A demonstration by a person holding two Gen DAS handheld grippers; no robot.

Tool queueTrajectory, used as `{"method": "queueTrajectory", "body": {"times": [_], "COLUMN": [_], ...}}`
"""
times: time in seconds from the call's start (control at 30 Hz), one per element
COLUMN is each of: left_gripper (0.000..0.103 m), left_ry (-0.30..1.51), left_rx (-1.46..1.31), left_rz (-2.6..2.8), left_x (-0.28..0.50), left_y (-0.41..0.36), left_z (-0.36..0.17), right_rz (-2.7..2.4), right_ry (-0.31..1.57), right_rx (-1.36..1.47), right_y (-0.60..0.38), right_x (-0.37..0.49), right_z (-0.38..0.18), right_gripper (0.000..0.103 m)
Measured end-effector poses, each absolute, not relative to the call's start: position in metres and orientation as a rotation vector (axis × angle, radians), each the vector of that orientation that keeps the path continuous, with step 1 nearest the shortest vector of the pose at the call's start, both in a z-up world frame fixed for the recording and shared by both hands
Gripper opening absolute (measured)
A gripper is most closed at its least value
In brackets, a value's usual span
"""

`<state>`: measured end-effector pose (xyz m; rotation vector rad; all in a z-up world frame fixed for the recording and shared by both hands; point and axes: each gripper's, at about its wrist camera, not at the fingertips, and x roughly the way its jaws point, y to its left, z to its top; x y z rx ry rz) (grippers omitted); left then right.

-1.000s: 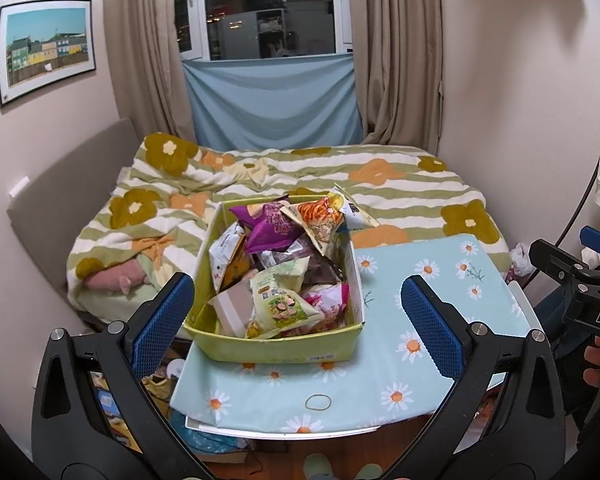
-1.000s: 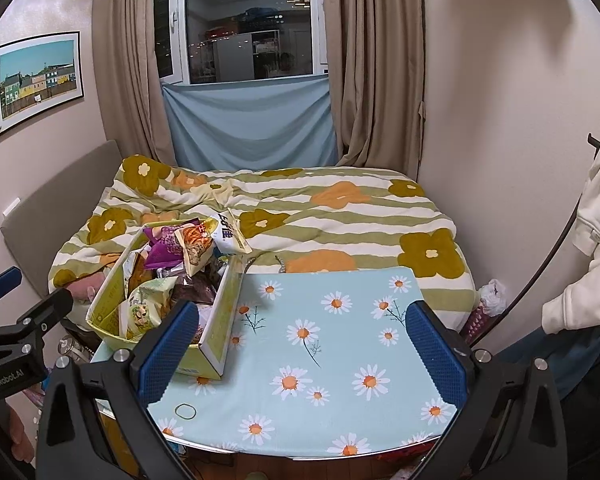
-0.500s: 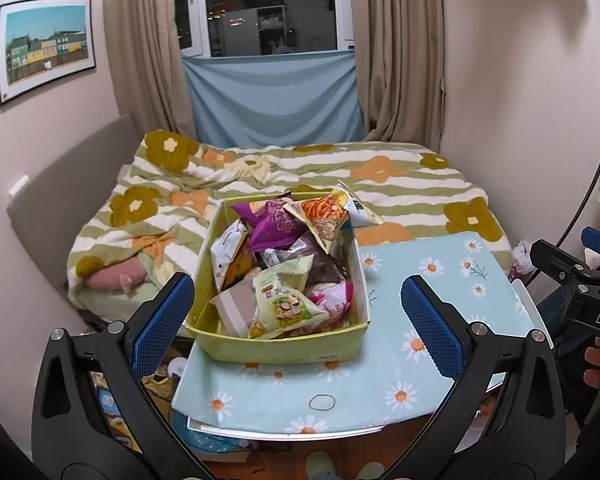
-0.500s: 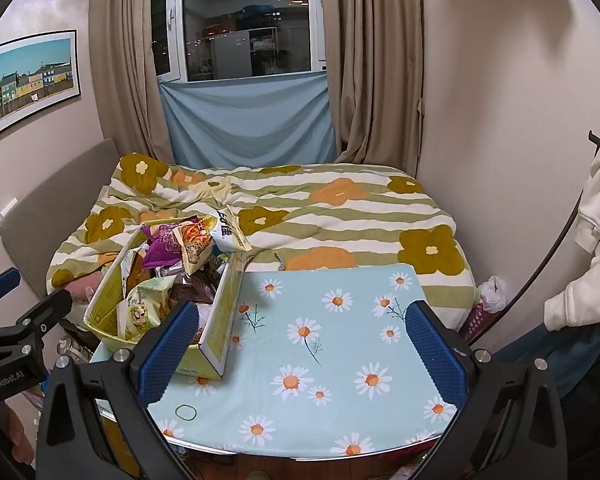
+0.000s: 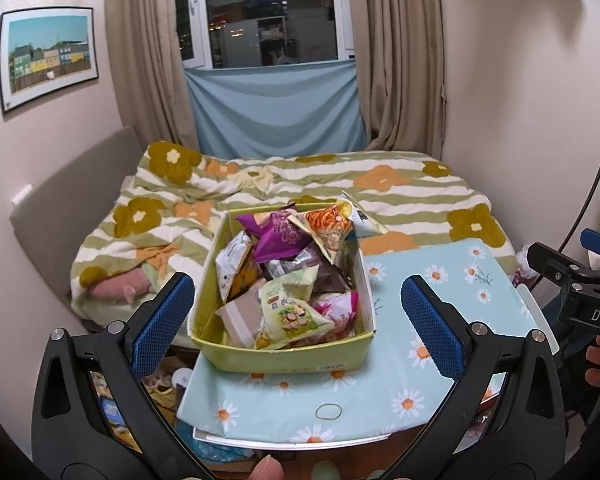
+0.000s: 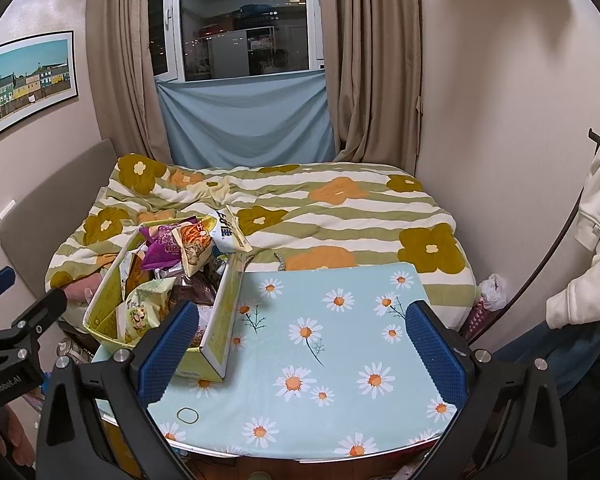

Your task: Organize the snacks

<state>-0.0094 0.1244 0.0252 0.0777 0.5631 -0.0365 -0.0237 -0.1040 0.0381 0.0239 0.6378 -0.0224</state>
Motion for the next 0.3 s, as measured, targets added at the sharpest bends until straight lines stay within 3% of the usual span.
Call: {"method": "queueTrajectory", "body": {"times": [0.3], "left_gripper": [0.103], "left_ry": [0.577], "left_rx": [0.067], "left_rz": [-0.05], "left_x": [0.0005], "left_y": [0.1274], "left_z": [0.0212], "right_rz": [-0.029], "right_ry": [0.644], "right_rx": [0.025], "right_y": [-0.101], "right_x": [-0.0231], "right_z": [0.0334], "right_gripper": [0.103]}}
